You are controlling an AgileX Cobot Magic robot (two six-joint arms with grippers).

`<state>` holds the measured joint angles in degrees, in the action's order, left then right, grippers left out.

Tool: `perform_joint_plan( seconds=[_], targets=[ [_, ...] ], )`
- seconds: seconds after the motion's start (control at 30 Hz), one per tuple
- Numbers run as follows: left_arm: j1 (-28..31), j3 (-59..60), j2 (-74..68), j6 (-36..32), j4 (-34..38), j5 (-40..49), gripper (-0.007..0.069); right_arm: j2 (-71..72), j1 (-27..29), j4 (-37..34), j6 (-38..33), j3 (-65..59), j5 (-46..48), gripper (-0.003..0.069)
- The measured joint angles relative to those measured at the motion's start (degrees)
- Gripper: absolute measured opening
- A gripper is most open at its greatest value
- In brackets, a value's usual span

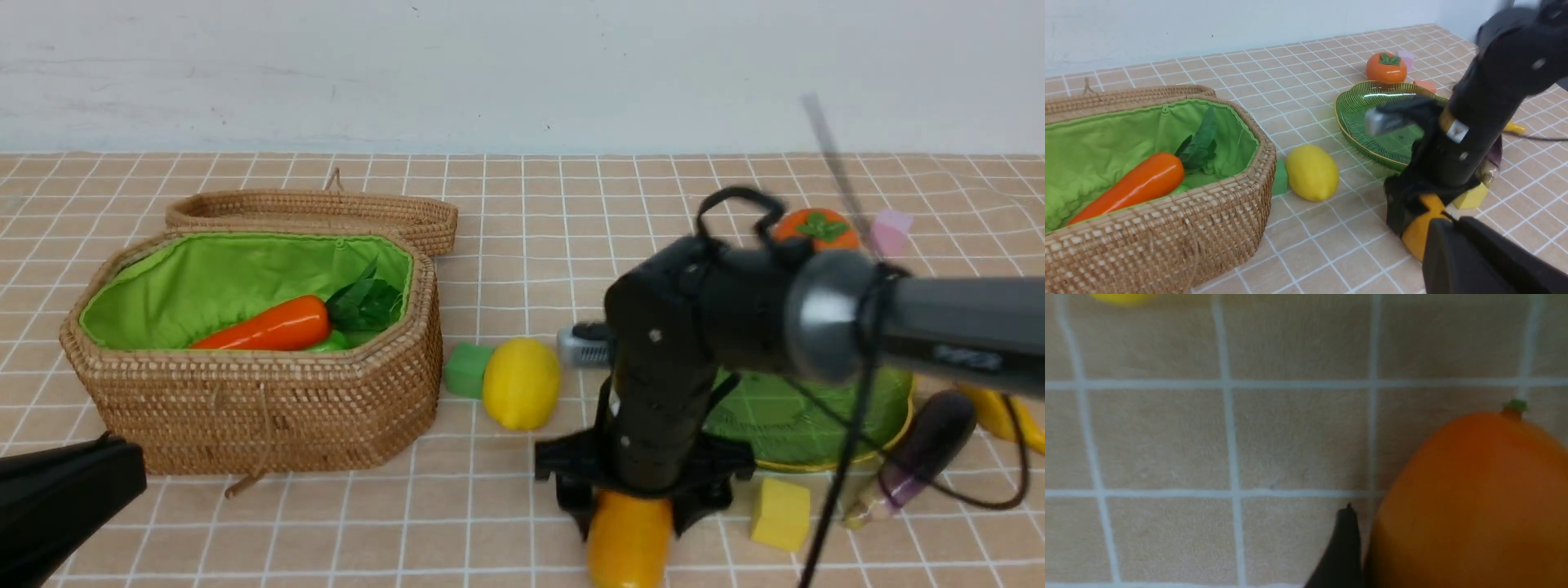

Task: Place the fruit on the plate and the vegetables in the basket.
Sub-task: Use the right arm to grab a mango and put it into the right plate

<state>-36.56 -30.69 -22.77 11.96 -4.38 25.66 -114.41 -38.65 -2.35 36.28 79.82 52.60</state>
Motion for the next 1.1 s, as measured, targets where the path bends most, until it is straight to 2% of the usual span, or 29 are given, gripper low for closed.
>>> perform_joint_plan(
  seconds=[0.03, 0.1, 0.33, 0.43, 0.57, 0.6, 0.67, 0.77, 0.83, 0.87, 0.97, 1.03, 1.1],
  targets=[
    [0.00, 0.00, 0.00, 0.00, 0.00, 0.00, -0.0013, -0.77, 0.00, -1.35, -1.01, 0.00, -0.28, 0.0573],
    [0.00, 0.00, 0.00, 0.00, 0.00, 0.00, -0.0013, -0.91, 0.00, -1.94, -1.40, 0.02, -0.66, 0.0534],
    [0.00, 0.00, 0.00, 0.00, 0.01, 0.00, -0.0013, -0.26, 0.00, -1.90, -3.91, 1.40, 0.45, 0.0534],
    [0.00, 0.00, 0.00, 0.00, 0.01, 0.00, -0.0013, 2.01, 0.39, 1.67, -4.10, 4.69, 3.34, 0.0534],
    [0.00, 0.00, 0.00, 0.00, 0.01, -1.09, -0.0013, 4.65, 7.34, 10.57, -4.21, 10.88, 3.29, 0.0534],
    [0.00, 0.00, 0.00, 0.00, 0.01, -1.15, -0.0013, 4.65, 8.42, 10.75, -4.16, 11.18, 3.06, 0.0534],
    [0.00, 0.00, 0.00, -0.05, 0.01, -1.32, -0.0013, 3.13, 15.61, 11.11, -4.66, 11.82, -0.50, 0.0534],
    [0.00, 0.00, 0.00, -0.05, 0.01, -1.35, -0.0013, 0.23, 21.05, 9.03, -7.18, 11.82, -3.00, 0.0534],
    [0.00, 0.00, 0.00, -0.05, 0.01, -1.67, -0.0013, -1.44, 22.51, 6.88, -8.69, 11.82, -4.70, 0.0536],
    [0.00, 0.00, 0.00, -0.05, 0.01, -1.86, -0.0013, -1.79, 22.90, 6.45, -8.97, 11.82, -5.12, 0.0541],
    [0.00, 0.00, 0.00, -0.05, 0.01, -3.13, -0.0006, -2.34, 23.44, 5.79, -10.01, 11.82, -6.03, 0.0634],
    [0.00, 0.00, 0.00, -0.05, 0.01, -3.74, 0.0011, -2.20, 23.51, 6.31, -10.13, 11.82, -5.39, 0.0670],
    [0.00, 0.00, 0.00, -0.05, 0.01, -4.54, 0.0034, -1.87, 23.51, 6.60, -10.13, 12.03, -4.23, 0.0678]
  ],
)
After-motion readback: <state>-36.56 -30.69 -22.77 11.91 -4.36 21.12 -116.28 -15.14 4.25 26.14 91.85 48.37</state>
